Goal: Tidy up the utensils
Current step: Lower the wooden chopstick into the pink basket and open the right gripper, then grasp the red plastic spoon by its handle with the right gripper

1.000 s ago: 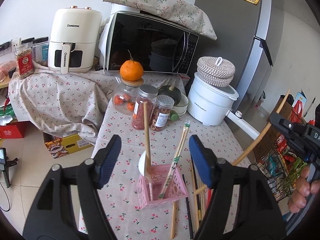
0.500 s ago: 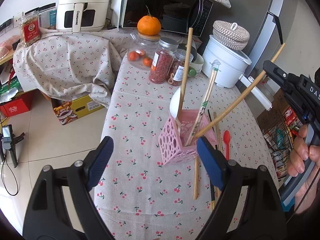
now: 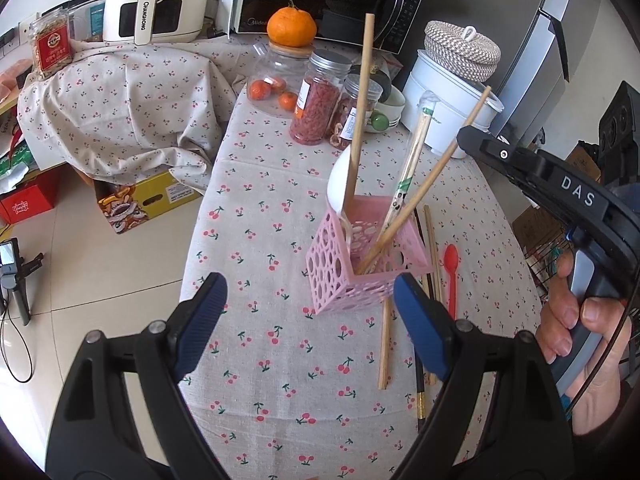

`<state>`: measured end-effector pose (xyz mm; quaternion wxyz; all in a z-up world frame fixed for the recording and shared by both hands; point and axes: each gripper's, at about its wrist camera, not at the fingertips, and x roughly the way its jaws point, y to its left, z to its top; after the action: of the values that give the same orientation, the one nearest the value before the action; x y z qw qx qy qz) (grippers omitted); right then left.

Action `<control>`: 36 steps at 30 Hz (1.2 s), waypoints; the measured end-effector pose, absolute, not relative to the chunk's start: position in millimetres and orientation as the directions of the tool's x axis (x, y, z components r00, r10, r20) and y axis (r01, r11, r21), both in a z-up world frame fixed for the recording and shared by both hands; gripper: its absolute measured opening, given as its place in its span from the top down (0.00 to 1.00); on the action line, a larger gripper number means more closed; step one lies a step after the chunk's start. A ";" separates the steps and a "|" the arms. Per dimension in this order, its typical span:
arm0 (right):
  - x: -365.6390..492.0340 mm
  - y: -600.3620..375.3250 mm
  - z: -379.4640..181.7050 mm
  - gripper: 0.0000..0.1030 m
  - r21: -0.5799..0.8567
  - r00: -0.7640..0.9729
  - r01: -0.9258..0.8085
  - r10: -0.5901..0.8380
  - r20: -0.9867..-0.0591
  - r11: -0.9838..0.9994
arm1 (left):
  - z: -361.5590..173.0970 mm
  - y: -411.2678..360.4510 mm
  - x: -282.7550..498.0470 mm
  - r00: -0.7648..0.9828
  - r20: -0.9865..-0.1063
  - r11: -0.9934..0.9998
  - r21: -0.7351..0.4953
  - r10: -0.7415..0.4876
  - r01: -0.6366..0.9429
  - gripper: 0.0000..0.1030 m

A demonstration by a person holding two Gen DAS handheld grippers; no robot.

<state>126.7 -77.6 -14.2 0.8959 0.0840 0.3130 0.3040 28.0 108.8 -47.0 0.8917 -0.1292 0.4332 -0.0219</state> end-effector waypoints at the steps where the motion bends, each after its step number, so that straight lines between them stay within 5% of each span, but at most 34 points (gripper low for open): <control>1: 125.6 -80.6 -11.8 0.77 0.348 0.622 -0.493 0.603 -0.500 0.798 | -46.8 107.4 28.0 0.624 -0.767 0.966 -0.249 -0.153 -0.070 0.17; 4: 120.9 -90.8 -1.8 0.56 0.357 0.632 -0.496 0.611 -0.477 0.792 | -46.4 104.6 28.4 0.623 -0.766 0.966 -0.249 -0.158 -0.062 0.17; 12: 112.9 -131.6 8.0 0.44 0.359 0.654 -0.456 0.580 -0.485 0.814 | -52.2 94.9 27.5 0.603 -0.779 0.969 -0.243 -0.172 -0.037 0.17; 36: 166.7 -176.6 -135.5 0.42 0.218 0.334 -0.093 0.237 -0.912 0.971 | -79.0 61.9 41.1 0.482 -0.860 0.980 -0.198 -0.169 -0.010 0.17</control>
<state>166.7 -176.6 -135.5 0.8143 0.0633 0.5680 0.1013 41.1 61.9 -79.0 0.8562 -0.0881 0.5070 -0.0464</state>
